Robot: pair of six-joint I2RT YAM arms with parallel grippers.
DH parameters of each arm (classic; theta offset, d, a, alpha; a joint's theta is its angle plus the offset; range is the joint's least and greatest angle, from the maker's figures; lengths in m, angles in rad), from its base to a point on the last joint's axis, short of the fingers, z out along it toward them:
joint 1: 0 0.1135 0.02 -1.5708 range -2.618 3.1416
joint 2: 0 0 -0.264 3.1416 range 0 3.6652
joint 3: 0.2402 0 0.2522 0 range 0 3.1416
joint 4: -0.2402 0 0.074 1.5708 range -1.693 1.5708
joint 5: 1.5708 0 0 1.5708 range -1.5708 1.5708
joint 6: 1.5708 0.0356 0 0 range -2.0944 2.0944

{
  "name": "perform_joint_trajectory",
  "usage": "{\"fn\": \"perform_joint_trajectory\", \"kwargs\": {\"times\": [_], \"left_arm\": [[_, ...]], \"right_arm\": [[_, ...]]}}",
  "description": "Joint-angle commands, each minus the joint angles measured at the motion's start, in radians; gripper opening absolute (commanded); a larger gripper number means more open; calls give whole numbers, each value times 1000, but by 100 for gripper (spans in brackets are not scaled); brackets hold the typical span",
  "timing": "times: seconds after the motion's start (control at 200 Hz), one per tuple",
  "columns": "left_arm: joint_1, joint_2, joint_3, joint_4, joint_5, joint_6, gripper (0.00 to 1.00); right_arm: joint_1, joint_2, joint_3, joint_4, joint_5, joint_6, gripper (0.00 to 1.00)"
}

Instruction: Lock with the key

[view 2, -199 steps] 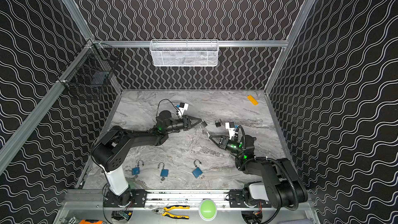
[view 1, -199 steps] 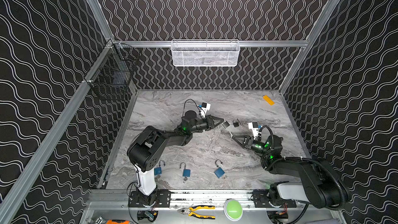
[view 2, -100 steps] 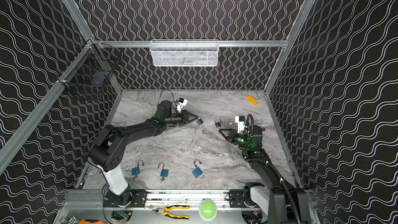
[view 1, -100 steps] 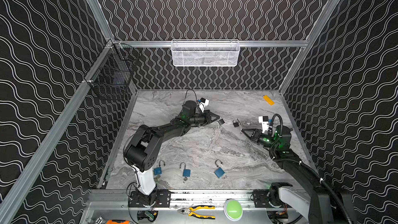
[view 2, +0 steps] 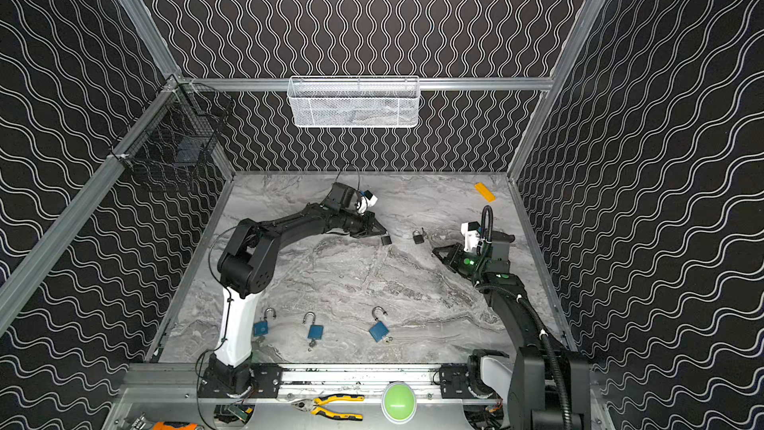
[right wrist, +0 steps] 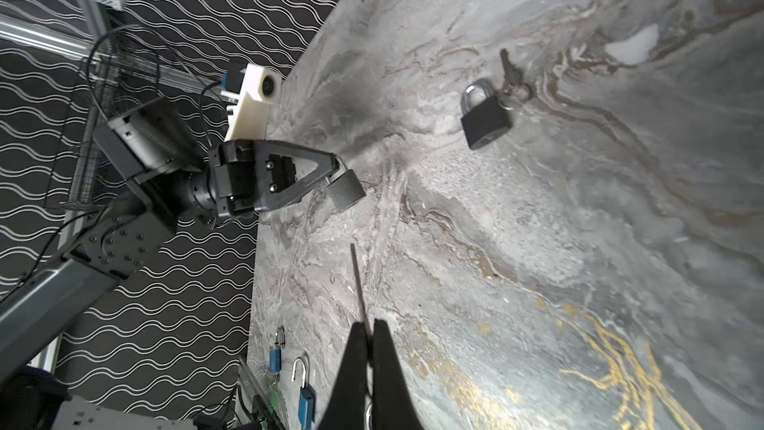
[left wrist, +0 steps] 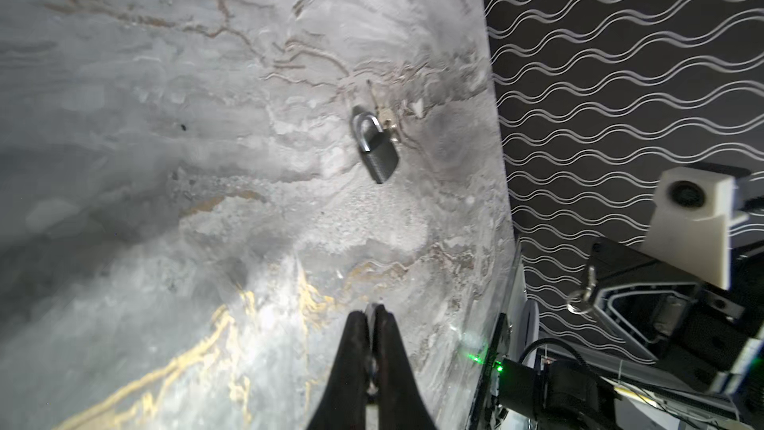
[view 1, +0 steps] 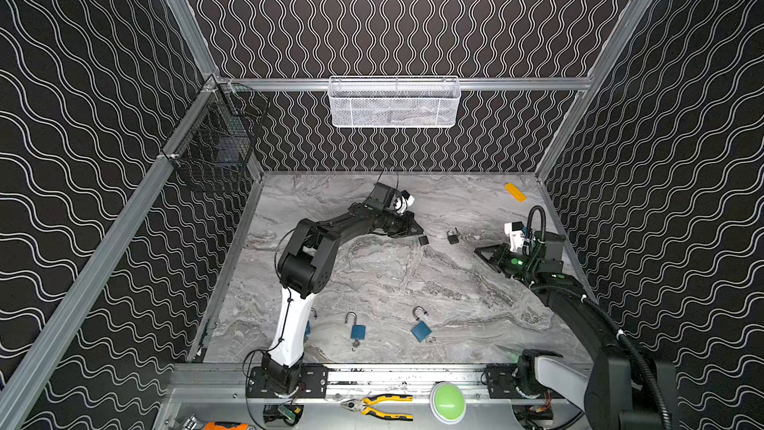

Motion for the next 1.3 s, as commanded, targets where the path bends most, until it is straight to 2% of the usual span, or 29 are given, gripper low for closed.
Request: {"fn": "perform_joint_trajectory", "kwargs": {"times": [0.0, 0.265, 0.696, 1.051, 1.151, 1.296], "left_arm": [[2, 52, 81, -51, 55, 63, 0], [6, 171, 254, -147, 59, 87, 0], [6, 287, 420, -264, 58, 111, 0], [6, 333, 500, -356, 27, 137, 0], [6, 339, 512, -369, 10, 134, 3], [6, 341, 515, -364, -16, 127, 13]], "right_arm": [[0, 25, 12, -26, -6, -34, 0], [2, 62, 47, -106, 75, -92, 0], [1, 117, 84, -92, 44, -88, 0], [3, 161, 83, -57, 26, -81, 0], [4, 165, 75, -52, 33, -80, 0], [12, 176, 67, -37, 24, -71, 0]]}}
